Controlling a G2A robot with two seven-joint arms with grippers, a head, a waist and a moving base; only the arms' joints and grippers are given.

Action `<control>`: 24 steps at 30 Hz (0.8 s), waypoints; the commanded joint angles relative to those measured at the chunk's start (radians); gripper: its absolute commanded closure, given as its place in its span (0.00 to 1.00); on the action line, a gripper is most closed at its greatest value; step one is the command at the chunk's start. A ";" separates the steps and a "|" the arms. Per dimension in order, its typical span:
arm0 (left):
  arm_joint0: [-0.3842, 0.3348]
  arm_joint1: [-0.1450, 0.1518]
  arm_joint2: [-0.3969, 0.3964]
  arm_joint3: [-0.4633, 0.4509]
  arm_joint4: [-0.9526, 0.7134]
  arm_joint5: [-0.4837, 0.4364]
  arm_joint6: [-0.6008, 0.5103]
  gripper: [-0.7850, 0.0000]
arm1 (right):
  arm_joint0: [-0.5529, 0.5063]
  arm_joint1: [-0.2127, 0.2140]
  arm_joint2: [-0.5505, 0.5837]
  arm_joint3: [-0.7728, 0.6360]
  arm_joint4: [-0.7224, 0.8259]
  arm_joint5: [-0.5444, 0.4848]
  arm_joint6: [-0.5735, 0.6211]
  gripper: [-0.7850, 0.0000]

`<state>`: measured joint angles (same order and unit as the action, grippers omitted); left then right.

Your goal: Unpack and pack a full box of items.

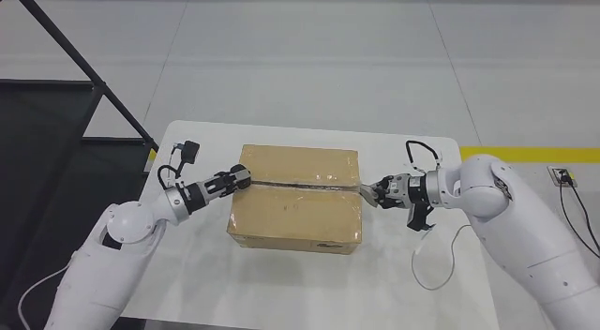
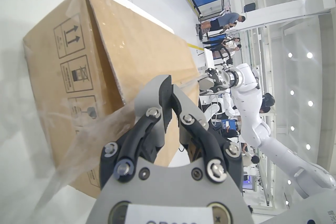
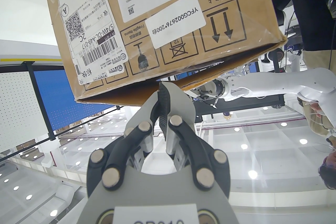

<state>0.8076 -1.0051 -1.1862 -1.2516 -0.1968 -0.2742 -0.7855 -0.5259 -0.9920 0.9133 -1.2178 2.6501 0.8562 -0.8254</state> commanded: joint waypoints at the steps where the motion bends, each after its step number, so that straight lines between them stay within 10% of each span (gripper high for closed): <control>1: -0.006 -0.002 0.004 0.009 0.002 0.013 0.003 1.00 | -0.001 0.000 0.000 0.000 -0.001 0.003 0.002 1.00; 7: -0.023 -0.009 0.018 0.034 0.008 0.035 0.000 1.00 | -0.002 0.001 -0.002 -0.006 -0.014 0.010 0.002 0.99; 9: -0.026 -0.010 0.020 0.039 0.008 0.035 -0.001 1.00 | -0.003 0.001 -0.002 -0.010 -0.021 0.011 0.003 0.83; 12: -0.028 -0.013 0.022 0.043 0.007 0.032 -0.001 1.00 | -0.007 0.003 0.003 -0.018 -0.034 0.009 0.012 0.33; 15: -0.026 -0.013 0.019 0.040 0.006 0.027 -0.006 1.00 | -0.019 0.010 0.023 -0.028 -0.042 0.019 0.029 0.42; 24: -0.016 -0.014 0.011 0.027 0.011 0.026 -0.013 1.00 | -0.079 0.037 0.092 -0.083 -0.061 0.017 0.055 0.28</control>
<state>0.7911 -1.0187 -1.1751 -1.2240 -0.1867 -0.2485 -0.7979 -0.6005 -0.9569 1.0007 -1.2971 2.5903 0.8759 -0.7720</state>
